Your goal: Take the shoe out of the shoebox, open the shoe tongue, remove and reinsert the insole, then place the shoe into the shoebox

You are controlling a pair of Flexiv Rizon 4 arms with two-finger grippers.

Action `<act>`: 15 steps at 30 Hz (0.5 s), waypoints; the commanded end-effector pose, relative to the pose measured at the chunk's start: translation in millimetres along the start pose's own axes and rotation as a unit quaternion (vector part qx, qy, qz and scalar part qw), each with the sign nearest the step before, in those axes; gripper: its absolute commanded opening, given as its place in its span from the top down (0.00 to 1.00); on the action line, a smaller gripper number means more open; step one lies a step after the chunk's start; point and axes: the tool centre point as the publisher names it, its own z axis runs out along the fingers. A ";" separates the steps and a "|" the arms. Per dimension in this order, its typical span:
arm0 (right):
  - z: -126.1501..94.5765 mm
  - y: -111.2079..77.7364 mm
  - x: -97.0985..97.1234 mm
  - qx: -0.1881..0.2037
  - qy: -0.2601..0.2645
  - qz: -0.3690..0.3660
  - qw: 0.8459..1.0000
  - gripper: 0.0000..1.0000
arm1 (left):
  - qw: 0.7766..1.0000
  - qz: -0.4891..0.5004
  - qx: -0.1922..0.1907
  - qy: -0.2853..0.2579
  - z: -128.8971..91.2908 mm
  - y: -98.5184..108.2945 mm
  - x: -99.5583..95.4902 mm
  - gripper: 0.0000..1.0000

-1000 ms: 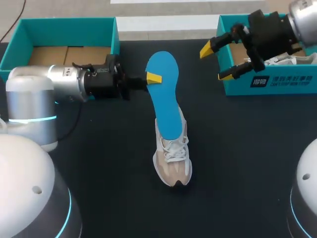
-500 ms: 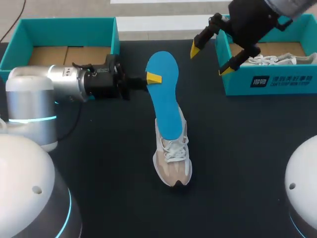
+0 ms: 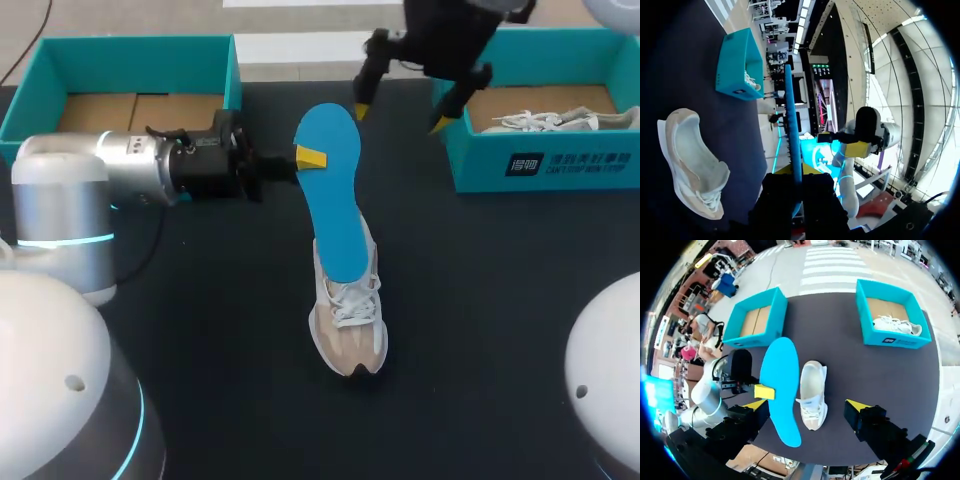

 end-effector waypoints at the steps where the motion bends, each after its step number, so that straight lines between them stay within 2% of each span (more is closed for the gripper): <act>1: -0.2 0.1 17.4 0.004 -0.179 -0.017 0.984 0.00 | 1.000 0.000 0.001 0.000 0.0 0.9 -0.3 1.00; 3: 2.0 0.3 22.4 0.017 -0.189 -0.015 0.982 0.00 | 1.000 0.000 0.001 0.000 0.0 0.9 -0.3 1.00; 8: 6.0 -0.2 33.4 0.019 -0.196 -0.013 0.980 0.00 | 1.000 0.000 0.001 0.000 0.0 0.9 -0.3 1.00; 15: 8.9 -3.4 36.4 -0.018 -0.203 -0.005 0.979 0.00 | 1.000 0.000 0.001 0.000 0.0 0.9 -0.3 1.00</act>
